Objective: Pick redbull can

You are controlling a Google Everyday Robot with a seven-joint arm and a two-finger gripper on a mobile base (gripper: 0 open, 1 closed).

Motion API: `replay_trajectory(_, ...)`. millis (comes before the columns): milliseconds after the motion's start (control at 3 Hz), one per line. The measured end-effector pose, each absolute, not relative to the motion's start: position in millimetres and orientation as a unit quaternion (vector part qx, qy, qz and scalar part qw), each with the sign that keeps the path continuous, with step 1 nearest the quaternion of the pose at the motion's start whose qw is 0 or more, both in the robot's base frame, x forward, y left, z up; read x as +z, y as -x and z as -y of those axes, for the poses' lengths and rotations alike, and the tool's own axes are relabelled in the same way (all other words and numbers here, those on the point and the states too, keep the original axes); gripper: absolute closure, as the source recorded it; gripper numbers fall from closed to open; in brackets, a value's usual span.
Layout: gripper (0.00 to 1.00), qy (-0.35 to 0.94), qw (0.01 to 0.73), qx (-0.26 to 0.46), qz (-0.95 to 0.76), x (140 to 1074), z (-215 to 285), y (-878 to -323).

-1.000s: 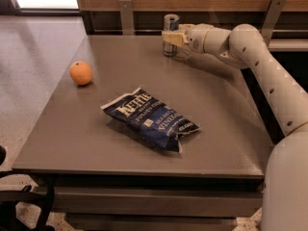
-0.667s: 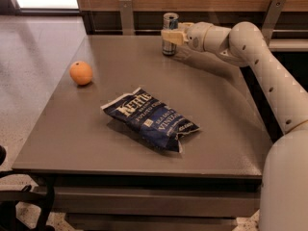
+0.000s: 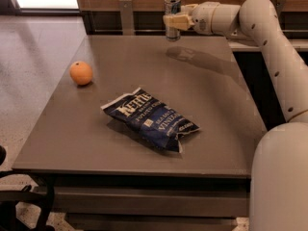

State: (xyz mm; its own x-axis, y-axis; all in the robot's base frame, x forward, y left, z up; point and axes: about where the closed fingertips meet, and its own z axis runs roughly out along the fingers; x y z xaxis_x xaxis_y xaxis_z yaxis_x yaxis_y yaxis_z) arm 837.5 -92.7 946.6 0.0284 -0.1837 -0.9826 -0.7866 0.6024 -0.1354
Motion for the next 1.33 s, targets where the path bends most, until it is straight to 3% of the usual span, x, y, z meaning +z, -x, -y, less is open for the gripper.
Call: replay_trajectory(1333, 1.00, 0.390, 0.628, 0.224, -0.635, 976, 99, -841)
